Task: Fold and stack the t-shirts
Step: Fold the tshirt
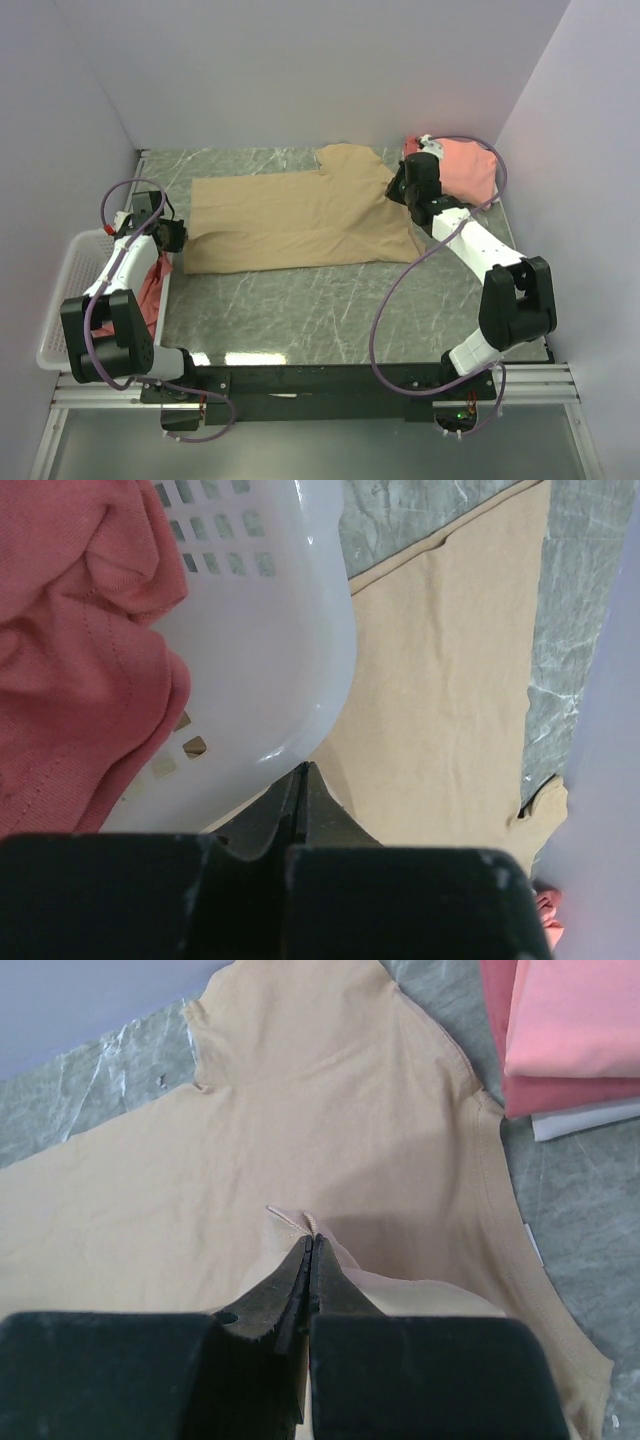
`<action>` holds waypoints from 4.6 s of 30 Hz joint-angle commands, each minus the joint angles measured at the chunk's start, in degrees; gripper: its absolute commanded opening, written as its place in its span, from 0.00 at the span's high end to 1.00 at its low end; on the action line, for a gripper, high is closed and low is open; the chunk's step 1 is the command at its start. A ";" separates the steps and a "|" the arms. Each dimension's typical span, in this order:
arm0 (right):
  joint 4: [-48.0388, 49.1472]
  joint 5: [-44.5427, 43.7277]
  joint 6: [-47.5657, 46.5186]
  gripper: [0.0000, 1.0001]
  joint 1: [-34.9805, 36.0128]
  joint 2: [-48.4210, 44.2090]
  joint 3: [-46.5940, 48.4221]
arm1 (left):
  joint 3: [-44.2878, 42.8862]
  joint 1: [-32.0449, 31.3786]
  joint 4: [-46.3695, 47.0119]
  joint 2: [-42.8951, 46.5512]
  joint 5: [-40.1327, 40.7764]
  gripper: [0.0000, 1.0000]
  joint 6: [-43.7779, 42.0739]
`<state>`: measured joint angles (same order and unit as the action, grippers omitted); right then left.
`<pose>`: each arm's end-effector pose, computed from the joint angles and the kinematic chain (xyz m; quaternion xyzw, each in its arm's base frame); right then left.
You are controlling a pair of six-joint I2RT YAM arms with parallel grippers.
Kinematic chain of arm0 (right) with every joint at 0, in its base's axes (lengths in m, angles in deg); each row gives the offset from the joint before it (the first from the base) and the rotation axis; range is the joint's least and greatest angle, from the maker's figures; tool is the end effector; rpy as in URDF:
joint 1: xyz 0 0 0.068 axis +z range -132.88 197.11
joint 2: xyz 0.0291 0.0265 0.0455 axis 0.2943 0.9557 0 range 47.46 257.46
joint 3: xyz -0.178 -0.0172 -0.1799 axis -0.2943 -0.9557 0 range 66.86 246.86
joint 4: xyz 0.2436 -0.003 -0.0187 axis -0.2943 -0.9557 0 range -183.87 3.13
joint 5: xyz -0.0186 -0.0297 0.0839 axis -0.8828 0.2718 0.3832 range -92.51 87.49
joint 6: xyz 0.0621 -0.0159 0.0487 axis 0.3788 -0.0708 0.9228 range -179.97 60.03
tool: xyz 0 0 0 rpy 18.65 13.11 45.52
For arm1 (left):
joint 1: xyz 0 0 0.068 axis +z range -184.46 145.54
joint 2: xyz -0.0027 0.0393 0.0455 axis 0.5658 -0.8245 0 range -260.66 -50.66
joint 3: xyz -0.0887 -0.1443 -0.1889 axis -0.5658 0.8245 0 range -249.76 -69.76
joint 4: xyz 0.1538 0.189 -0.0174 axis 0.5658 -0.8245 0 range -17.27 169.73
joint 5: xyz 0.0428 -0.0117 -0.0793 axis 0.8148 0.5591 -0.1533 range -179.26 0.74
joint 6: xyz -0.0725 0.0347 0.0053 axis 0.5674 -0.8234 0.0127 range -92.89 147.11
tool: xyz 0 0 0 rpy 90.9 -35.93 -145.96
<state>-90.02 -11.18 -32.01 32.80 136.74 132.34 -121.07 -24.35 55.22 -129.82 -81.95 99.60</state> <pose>0.3646 0.0916 0.2563 0.1302 0.8409 0.1340 0.5079 0.2837 0.0597 0.1873 -0.6388 0.6961 -0.1151 0.3068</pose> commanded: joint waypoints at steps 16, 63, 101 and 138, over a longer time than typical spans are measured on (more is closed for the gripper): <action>-2.90 2.34 -2.65 0.55 -0.57 8.64 10.72 | -1.16 3.60 -4.67 -0.48 12.38 0.63 -2.26; -4.58 10.86 10.44 0.42 -14.89 -4.37 -24.16 | 2.71 -15.21 -4.14 -7.86 20.73 0.60 -0.95; -1.41 13.76 10.27 0.94 -15.42 -2.53 -23.64 | -2.13 -26.19 -23.83 -14.62 39.71 0.46 23.05; -29.61 9.29 15.36 1.00 -26.93 -35.11 -29.26 | 6.47 -33.92 -25.14 3.38 32.68 0.99 19.70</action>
<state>-112.69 1.61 -17.34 7.68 106.69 103.77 -117.00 -56.94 33.45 -130.23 -48.56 116.84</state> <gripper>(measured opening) 0.099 0.013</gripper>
